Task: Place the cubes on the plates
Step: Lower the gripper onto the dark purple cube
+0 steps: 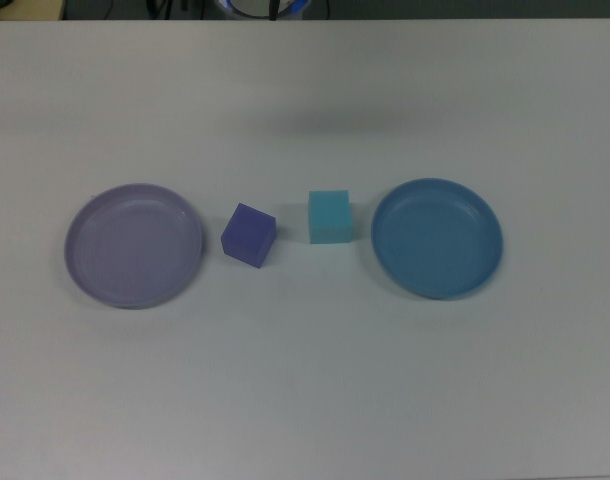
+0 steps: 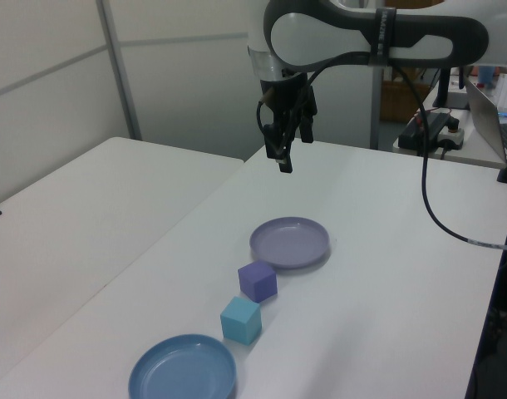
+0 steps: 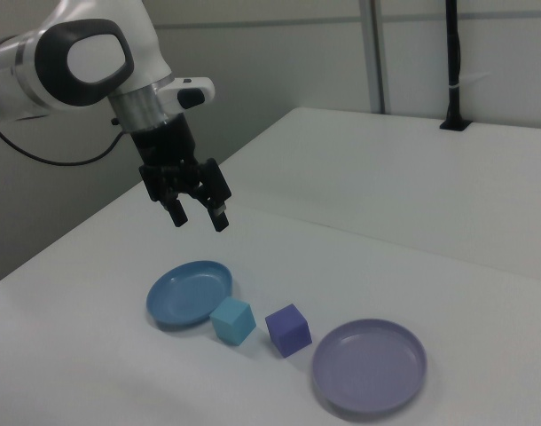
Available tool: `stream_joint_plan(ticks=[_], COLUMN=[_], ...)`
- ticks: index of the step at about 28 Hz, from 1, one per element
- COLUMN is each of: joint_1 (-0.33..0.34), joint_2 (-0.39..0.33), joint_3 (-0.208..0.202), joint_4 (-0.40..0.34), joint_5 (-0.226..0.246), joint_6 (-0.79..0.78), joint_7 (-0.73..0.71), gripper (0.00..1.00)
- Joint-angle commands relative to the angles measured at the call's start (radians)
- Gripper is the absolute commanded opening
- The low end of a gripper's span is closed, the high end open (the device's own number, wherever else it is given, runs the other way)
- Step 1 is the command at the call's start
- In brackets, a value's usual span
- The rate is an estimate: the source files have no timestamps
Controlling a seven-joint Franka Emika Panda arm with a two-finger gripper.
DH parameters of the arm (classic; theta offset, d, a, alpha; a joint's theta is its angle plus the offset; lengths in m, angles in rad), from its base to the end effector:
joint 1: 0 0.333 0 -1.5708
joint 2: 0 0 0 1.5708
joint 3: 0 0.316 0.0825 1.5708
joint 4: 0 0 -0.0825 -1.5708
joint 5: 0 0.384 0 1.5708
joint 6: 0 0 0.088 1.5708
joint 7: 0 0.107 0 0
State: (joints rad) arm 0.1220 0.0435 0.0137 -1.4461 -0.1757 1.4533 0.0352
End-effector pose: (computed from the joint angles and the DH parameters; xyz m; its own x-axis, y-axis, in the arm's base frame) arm 0.5538 0.0549 0.6501 0.9964 0.0804 -0.0284 0.0841 -0.9810 0.1747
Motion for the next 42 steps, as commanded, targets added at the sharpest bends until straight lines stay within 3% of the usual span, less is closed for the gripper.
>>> stream_joint_plan(ticks=[1,5,11,17,22,39,40,41,42], joint_1=[-0.036,-0.039,-0.039,-0.039,-0.036,-0.024,-0.022,-0.021,-0.019], joint_2=[0.021,0.059,0.183,0.286,0.344,0.43,0.434,0.435,0.434], joint_3=[-0.015,-0.011,-0.009,-0.011,-0.011,-0.011,-0.011,-0.011,-0.011], joint_4=[-0.017,-0.019,-0.034,-0.121,-0.145,-0.195,-0.198,-0.207,-0.209], joint_5=[0.137,0.156,0.156,0.15,0.148,0.116,0.113,0.11,0.11], joint_6=[0.01,0.044,0.189,0.45,0.526,0.628,0.63,0.628,0.628], joint_7=[-0.129,-0.13,-0.115,0.056,0.13,0.33,0.33,0.33,0.33], gripper=[1.0,1.0,1.0,1.0,1.0,1.0,0.97,0.8,0.74])
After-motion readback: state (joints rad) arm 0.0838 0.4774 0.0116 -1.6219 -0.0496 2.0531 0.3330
